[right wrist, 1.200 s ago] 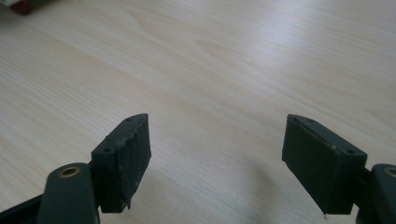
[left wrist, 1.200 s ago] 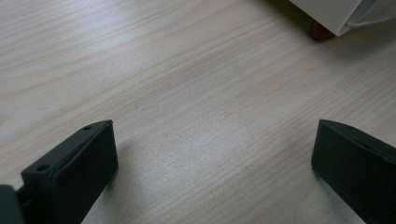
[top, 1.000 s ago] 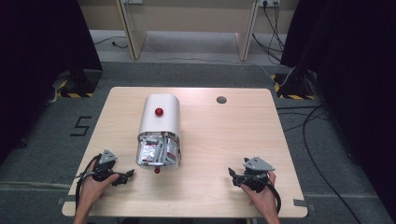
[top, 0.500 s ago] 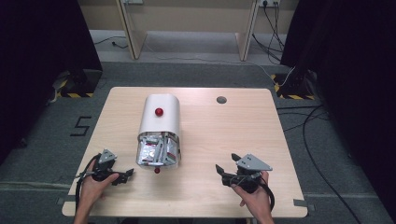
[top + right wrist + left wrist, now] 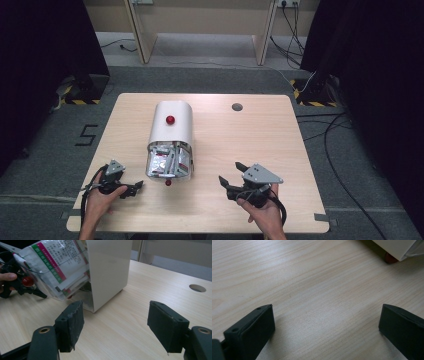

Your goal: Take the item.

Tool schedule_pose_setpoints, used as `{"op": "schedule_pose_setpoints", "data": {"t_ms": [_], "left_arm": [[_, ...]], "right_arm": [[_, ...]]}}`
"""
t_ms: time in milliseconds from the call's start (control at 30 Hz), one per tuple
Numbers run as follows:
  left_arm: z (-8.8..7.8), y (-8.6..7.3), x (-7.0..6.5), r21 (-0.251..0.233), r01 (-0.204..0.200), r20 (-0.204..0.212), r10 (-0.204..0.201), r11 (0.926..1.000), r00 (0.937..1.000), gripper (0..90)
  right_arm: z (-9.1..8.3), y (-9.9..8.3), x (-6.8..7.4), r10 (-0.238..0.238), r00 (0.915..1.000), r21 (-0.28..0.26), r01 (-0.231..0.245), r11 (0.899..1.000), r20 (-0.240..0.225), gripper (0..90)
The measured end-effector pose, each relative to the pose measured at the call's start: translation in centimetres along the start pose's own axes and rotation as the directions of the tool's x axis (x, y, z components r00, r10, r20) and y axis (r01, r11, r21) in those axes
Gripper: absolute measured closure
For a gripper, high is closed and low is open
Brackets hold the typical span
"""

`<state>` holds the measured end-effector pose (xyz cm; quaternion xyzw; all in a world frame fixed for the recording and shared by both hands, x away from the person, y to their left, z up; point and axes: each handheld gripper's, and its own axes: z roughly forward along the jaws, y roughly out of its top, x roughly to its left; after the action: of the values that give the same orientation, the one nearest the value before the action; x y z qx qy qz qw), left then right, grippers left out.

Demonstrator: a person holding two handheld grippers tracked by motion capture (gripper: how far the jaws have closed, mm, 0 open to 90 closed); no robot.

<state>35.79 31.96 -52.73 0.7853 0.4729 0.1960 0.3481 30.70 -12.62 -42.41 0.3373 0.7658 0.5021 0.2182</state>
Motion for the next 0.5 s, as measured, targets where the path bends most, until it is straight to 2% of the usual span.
{"op": "schedule_pose_setpoints", "data": {"t_ms": [267, 300, 500], "left_arm": [[0.0, 0.0, 0.0, -0.001, 0.001, 0.000, -0.001, 1.0000, 1.0000, 0.0], [0.0, 0.0, 0.0, -0.001, 0.001, 0.000, -0.001, 1.0000, 1.0000, 0.0], [0.0, 0.0, 0.0, 0.000, 0.001, 0.000, -0.001, 1.0000, 1.0000, 0.0]], "right_arm": [[0.3, 1.8, 1.6, -0.050, 0.9983, -0.028, 0.049, 0.998, -0.029, 34.7], [0.5, 2.2, 2.1, -0.064, 0.9972, -0.034, 0.063, 0.997, -0.038, 35.7], [0.9, 3.4, 3.3, -0.088, 0.9938, -0.055, 0.084, 0.995, -0.068, 38.3]]}}
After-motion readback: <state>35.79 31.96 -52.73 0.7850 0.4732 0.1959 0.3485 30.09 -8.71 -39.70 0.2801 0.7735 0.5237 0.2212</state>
